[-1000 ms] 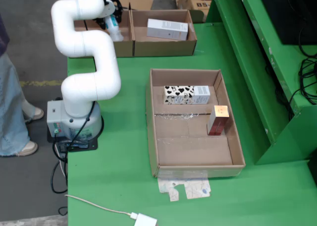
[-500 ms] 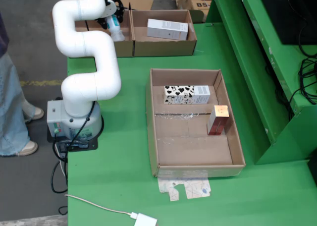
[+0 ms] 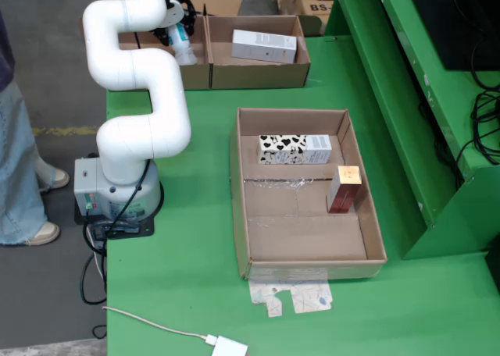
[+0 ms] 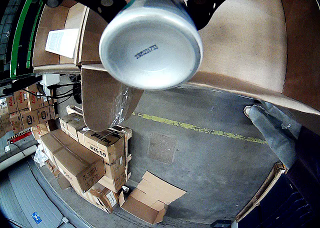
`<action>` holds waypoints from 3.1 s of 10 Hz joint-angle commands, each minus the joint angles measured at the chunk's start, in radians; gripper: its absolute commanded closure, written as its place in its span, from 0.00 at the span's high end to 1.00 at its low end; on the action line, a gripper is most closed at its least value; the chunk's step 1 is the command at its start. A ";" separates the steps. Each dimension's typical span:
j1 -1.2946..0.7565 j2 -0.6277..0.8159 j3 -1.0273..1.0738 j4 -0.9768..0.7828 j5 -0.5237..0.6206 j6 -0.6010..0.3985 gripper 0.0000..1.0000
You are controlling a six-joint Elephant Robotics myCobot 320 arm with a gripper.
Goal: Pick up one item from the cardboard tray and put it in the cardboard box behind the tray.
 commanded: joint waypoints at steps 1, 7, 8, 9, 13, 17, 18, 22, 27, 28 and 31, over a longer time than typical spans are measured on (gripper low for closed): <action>-0.011 0.013 0.012 0.005 0.005 0.005 0.10; -0.011 0.013 0.012 0.005 0.005 0.005 0.70; -0.011 0.013 0.012 0.005 0.005 0.005 0.80; -0.011 0.013 0.012 0.005 0.005 0.005 0.90; -0.011 0.013 0.012 0.005 0.005 0.005 1.00; -0.011 0.013 0.012 0.005 0.005 0.005 1.00; -0.011 0.013 0.012 0.005 0.005 0.005 1.00; -0.011 0.013 0.012 0.005 0.005 0.005 1.00; -0.011 0.013 0.012 0.005 0.005 0.005 1.00; -0.011 0.074 0.012 -0.101 0.014 0.029 1.00; 0.003 0.174 0.012 -0.194 -0.040 0.056 1.00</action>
